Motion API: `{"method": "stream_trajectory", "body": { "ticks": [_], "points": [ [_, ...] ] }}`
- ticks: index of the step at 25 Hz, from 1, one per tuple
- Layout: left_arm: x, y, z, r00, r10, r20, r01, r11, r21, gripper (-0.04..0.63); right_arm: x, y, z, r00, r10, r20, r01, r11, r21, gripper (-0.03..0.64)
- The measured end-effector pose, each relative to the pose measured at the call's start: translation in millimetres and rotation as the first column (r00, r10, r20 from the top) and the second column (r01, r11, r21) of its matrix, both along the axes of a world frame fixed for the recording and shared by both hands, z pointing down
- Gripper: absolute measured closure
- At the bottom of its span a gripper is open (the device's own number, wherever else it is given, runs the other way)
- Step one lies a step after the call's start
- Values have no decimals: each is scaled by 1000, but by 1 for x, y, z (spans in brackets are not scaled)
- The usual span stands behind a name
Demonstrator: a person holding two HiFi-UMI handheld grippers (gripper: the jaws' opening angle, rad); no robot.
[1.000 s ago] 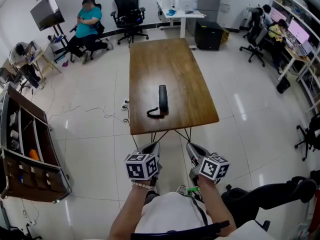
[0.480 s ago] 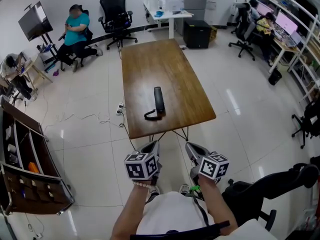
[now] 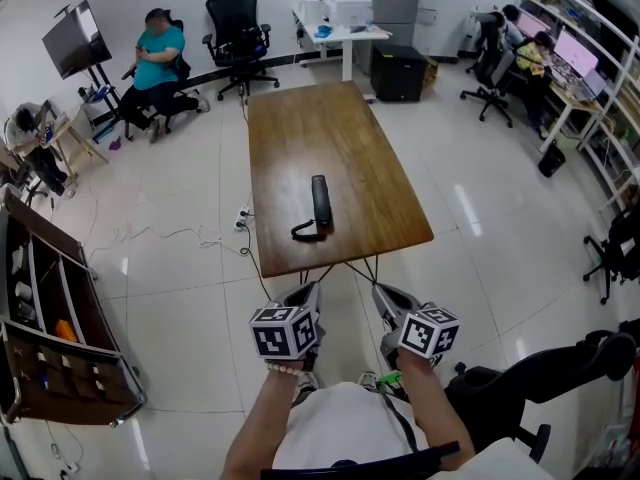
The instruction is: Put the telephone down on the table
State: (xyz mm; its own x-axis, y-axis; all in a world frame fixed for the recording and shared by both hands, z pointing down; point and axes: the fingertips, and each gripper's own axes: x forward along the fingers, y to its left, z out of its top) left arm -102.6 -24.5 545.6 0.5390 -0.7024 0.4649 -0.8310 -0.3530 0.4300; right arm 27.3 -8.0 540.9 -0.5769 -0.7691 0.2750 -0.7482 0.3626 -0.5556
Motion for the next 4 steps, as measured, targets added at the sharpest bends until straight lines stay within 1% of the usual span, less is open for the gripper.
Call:
{"method": "stream_trajectory", "body": {
  "ticks": [4],
  "points": [
    [0,0,0,1000,-5,0,5,1000,1,595,-1,-1,1,1000,-6,2,6,1000,1,617]
  ]
}}
